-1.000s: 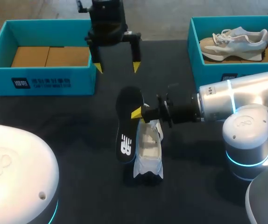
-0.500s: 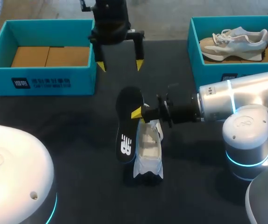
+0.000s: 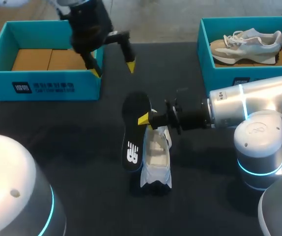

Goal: Take the shoe out of the shoebox, open the shoe tongue, remove and reinsert the insole, then place the shoe into the shoebox

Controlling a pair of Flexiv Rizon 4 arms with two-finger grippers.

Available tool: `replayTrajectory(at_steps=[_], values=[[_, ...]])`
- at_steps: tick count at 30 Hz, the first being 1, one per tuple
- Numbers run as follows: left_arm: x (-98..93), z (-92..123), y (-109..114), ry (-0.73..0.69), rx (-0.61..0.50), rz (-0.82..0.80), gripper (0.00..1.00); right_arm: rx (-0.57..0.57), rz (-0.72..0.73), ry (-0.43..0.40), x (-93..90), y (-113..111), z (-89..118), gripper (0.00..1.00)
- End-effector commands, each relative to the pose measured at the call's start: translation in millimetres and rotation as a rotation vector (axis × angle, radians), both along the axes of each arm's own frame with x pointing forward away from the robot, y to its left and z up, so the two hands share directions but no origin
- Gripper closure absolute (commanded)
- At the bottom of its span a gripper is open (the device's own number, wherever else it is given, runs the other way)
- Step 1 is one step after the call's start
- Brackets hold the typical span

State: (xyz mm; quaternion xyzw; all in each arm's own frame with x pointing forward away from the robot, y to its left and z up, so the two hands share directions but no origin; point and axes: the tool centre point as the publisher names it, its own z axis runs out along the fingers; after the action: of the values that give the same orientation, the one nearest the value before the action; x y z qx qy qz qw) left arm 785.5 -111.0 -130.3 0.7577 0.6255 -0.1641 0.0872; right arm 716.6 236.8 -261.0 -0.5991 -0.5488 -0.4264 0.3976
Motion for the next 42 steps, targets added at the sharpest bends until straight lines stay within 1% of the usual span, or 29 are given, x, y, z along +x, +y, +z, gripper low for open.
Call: replayTrajectory(at_steps=[1, 9, 19, 26, 42], values=[[-10.8, -8.8, 15.1, -0.055, -0.278, 0.033, 0.0, -0.008, -0.003, 0.002, -0.7, 1.8, 1.6, 1.0], [-12.5, -8.1, 13.9, -0.093, -0.393, 0.007, 0.0, -0.008, -0.003, 0.002, -0.7, 1.8, 1.6, 1.0], [-15.8, -7.1, 8.6, -0.105, -0.484, -0.017, 0.0, -0.008, -0.003, 0.002, -0.7, 1.8, 1.6, 1.0], [-17.2, -8.3, 10.1, -0.088, -0.553, 0.009, 0.0, -0.008, -0.003, 0.002, -0.7, 1.8, 1.6, 1.0], [-17.2, -8.3, 10.1, -0.088, -0.553, 0.009, 0.0, -0.008, -0.003, 0.002, -0.7, 1.8, 1.6, 1.0]])
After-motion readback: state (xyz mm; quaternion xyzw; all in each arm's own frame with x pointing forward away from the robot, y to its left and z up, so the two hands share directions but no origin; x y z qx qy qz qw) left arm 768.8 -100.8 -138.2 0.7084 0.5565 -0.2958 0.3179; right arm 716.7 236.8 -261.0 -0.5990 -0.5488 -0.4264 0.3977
